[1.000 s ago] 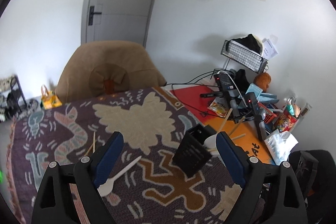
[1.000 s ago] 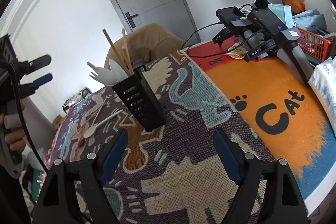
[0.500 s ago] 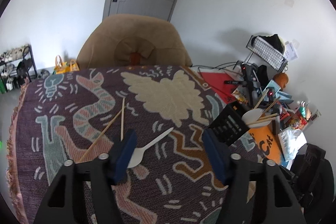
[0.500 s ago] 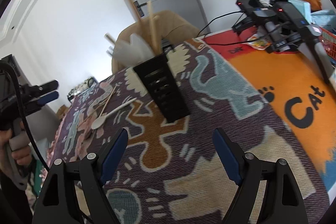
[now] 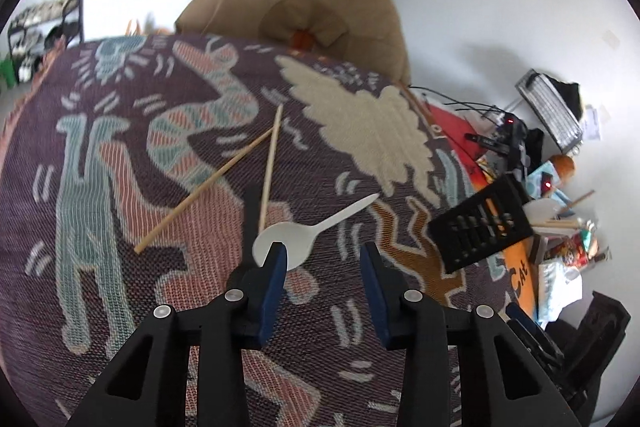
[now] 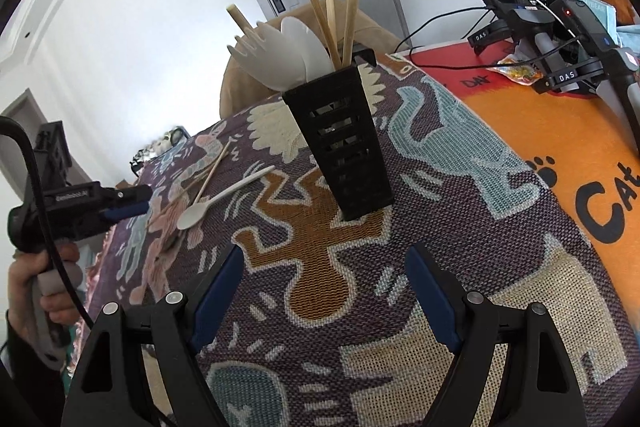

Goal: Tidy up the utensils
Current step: 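Reach the left gripper to a white plastic spoon and close on it, then lift the spoon with the left gripper while the right gripper closes on a wooden chopstick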

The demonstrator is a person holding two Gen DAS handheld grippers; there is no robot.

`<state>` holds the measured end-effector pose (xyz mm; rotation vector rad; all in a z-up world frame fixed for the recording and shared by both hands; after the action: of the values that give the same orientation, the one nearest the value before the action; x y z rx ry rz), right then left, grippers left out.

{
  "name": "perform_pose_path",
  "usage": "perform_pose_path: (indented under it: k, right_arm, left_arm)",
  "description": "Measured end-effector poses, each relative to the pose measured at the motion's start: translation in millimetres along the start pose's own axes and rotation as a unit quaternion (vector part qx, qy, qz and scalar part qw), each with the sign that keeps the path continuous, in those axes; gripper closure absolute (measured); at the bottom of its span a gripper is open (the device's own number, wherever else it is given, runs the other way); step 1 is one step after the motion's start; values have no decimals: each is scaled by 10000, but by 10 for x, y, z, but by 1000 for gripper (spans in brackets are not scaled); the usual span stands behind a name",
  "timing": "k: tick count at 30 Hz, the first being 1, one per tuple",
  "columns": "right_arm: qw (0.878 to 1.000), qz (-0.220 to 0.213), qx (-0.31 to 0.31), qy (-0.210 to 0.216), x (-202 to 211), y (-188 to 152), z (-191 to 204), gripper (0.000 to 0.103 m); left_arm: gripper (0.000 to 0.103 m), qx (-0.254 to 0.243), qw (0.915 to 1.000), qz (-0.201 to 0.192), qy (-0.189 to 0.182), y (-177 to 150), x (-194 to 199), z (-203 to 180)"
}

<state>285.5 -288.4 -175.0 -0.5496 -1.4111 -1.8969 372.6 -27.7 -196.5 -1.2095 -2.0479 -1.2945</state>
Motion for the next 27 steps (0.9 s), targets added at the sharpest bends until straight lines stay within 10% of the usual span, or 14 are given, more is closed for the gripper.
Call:
perform_pose_path:
  k: [27]
  right_arm:
    - [9997, 214, 138, -61, -119, -129, 53, 21]
  left_arm:
    - [81, 1239, 9912, 374, -265, -80, -593, 412]
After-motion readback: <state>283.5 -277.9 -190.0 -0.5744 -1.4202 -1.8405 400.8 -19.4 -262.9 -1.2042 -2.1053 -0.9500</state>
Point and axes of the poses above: each gripper's, at about its wrist camera, not at the fingertips, and x roughly against the way its jaws point, z to its left, y to its top, the point moved 10 cm from there along -x, roughly the way its jaws point, and after that the axes turned 3 degrees about -y, right-handed, at the moved point
